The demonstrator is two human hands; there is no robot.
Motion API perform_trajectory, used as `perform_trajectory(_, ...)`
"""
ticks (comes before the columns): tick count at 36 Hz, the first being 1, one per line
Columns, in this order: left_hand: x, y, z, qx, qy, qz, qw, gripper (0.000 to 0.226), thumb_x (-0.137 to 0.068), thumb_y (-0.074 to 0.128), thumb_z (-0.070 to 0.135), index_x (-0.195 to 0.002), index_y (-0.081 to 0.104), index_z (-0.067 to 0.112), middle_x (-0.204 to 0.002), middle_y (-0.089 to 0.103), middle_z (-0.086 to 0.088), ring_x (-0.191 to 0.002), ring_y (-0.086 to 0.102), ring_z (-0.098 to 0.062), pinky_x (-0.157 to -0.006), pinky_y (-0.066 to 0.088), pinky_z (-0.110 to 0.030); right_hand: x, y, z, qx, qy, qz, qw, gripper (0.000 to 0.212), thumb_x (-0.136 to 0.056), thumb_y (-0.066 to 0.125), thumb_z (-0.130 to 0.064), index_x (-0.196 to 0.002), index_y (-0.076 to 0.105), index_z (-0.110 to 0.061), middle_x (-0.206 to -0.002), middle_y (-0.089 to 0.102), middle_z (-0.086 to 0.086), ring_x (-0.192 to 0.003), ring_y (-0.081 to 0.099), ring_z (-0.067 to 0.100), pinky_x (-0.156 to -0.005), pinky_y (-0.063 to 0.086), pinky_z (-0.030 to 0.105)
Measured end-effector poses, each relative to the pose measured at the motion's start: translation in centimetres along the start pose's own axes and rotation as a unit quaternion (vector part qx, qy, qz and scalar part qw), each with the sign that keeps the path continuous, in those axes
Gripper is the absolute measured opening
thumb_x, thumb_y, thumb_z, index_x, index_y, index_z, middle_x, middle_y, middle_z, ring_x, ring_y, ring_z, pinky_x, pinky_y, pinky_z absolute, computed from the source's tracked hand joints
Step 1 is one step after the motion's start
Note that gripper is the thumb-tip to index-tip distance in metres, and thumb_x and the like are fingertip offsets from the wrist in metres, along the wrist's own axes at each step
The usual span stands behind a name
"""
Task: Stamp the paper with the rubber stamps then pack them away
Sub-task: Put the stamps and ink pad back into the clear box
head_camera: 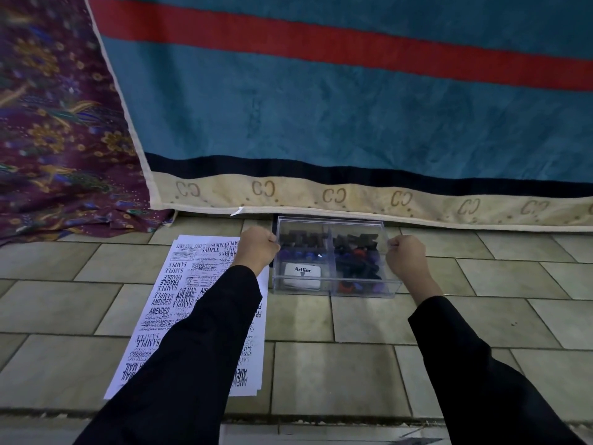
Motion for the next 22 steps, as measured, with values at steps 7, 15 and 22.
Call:
perform_trajectory(7, 0.3, 0.0, -0.3, 0.018, -0.007, 0.003, 1.000, 0.013, -0.085, 0.065, 0.000, -0.074, 0.061, 0.006, -0.084, 0.061, -0.015, -0.079, 0.058, -0.025, -0.081, 0.054, -0.038, -0.7, 0.0, 1.1, -0.048, 0.056, -0.028, 0.997, 0.025, -0.088, 0.054, -0.006, -0.107, 0.070, -0.005, -0.114, 0.068, 0.011, -0.111, 0.058, 0.030, -0.094, 0.043, 0.028)
perform_trajectory(15, 1.0, 0.2, -0.6, 0.034, -0.013, 0.015, 0.999, 0.009, -0.090, 0.058, 0.003, -0.089, 0.067, 0.000, -0.082, 0.063, -0.021, -0.057, 0.059, -0.033, -0.064, 0.058, -0.037, 0.1, 0.9, 1.7, -0.087, 0.077, -0.040, 0.992, 0.024, -0.088, 0.050, -0.005, -0.094, 0.068, 0.008, -0.093, 0.068, 0.028, -0.092, 0.065, 0.041, -0.087, 0.052, 0.050)
perform_trajectory(22, 1.9, 0.0, 0.4, -0.043, 0.020, 0.005, 0.999, 0.022, -0.090, 0.056, 0.002, -0.078, 0.067, -0.012, -0.078, 0.065, -0.028, -0.076, 0.067, -0.037, -0.076, 0.057, -0.043, 1.4, 1.0, 2.3, -0.088, 0.078, -0.039, 0.992, 0.031, -0.091, 0.048, -0.009, -0.083, 0.064, 0.016, -0.090, 0.065, 0.033, -0.085, 0.064, 0.042, -0.082, 0.053, 0.053)
Point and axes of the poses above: each hand's wrist, its own x-axis away from the middle knuckle, its own y-axis out of the palm, z = x × y, the point moved 7 cm from there along -x, towards the middle knuckle
